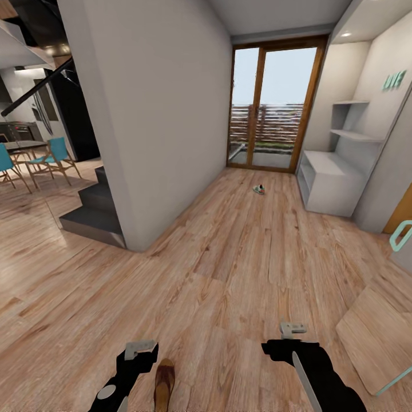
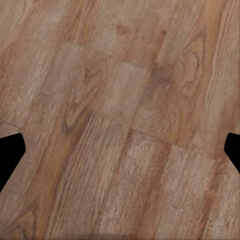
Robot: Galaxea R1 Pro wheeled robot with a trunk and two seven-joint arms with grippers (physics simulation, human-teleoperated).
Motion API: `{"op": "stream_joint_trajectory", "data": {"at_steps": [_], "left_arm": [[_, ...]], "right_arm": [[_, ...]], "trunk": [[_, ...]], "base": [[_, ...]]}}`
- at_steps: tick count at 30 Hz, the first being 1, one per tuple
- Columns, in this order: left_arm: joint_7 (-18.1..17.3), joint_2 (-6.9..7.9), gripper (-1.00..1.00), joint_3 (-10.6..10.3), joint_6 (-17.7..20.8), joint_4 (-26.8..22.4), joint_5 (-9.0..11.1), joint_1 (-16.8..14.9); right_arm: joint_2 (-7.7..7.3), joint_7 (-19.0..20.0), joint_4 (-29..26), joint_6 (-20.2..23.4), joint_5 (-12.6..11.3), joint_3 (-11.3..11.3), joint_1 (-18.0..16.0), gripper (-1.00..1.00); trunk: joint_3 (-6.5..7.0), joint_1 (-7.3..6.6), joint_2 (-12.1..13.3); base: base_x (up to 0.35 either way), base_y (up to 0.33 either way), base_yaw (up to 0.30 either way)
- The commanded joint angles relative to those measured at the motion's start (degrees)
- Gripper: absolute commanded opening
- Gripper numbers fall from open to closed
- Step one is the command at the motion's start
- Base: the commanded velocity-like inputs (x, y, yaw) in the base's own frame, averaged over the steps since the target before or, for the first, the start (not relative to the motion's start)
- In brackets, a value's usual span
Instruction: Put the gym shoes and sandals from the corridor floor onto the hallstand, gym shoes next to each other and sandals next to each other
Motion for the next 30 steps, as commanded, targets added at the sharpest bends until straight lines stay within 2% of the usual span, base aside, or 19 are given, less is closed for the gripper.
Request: {"op": "stream_joint_trajectory", "data": {"at_steps": [1, 8, 12, 17, 18, 19, 30], "left_arm": [[0.0, -0.01, 1.00, 0.0, -0.2, 0.6, 0.4, 0.0], [0.0, -0.01, 1.00, 0.0, -1.5, 1.7, 0.4, 0.0], [0.0, -0.04, 1.00, -0.1, -3.5, 4.0, 0.3, 0.0], [0.0, -0.08, 1.00, -0.6, -8.3, 7.4, 0.2, 0.0], [0.0, -0.09, 1.00, -1.2, -10.6, 8.7, 0.2, 0.0], [0.0, -0.10, 1.00, -1.5, -11.2, 9.0, 0.2, 0.0], [0.0, -0.10, 1.00, -1.8, -12.2, 9.6, 0.3, 0.0]], "right_arm": [[-0.01, 0.1, -0.1, 0.3, 0.0, 0.0, 0.0, 1.00], [-0.01, 0.1, -0.1, 0.3, -0.1, 0.0, 0.0, 1.00], [-0.01, 0.1, -0.1, 0.3, -0.1, 0.0, 0.0, 1.00], [-0.01, 0.1, -0.1, 0.3, -0.1, 0.0, 0.0, 1.00], [-0.01, 0.1, -0.1, 0.3, -0.1, 0.0, 0.0, 1.00], [-0.01, 0.1, -0.1, 0.3, -0.1, -0.1, 0.0, 1.00], [-0.01, 0.1, -0.1, 0.3, -0.1, 0.0, 0.0, 1.00]], "trunk": [[-0.33, 0.22, -0.4], [-2.25, 1.76, -3.2], [-3.34, 2.63, -4.9], [-4.71, 3.73, -6.9], [-4.98, 3.95, -7.3], [-5.25, 4.17, -7.7], [-8.26, 6.59, -12.1]], "base": [[0.000, 0.000, 0.000], [0.000, 0.000, 0.000], [0.000, 0.000, 0.000], [0.000, 0.000, 0.000], [0.000, 0.000, 0.000], [0.000, 0.000, 0.000], [0.000, 0.000, 0.000]]}}
